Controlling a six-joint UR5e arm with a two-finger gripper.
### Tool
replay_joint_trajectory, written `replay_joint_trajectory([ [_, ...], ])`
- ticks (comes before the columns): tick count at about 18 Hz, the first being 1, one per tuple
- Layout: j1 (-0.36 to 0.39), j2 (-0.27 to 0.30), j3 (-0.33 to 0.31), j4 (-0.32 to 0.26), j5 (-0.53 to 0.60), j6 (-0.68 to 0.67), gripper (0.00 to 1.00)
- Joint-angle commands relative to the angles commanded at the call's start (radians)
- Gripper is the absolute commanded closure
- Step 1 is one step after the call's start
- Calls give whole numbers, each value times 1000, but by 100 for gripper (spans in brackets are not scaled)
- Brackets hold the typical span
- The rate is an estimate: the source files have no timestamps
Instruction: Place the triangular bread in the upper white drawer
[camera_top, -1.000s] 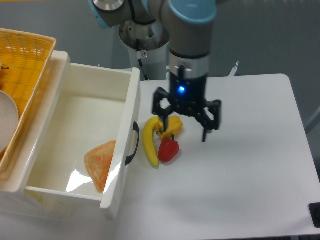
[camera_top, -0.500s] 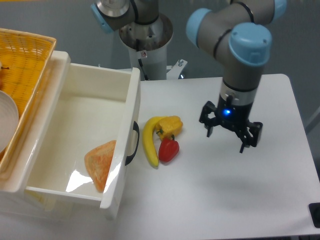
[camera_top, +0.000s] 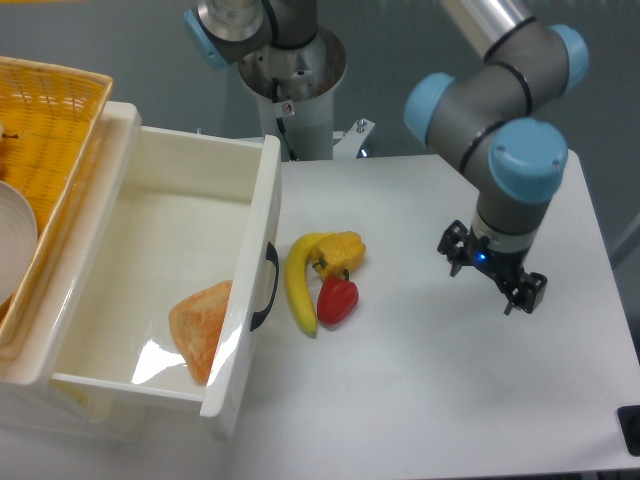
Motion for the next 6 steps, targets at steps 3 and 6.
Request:
replay_joint_trajectory([
  [3,5,-23,5,5,-2,11,0],
  [6,5,-31,8,5,-3,9,0],
])
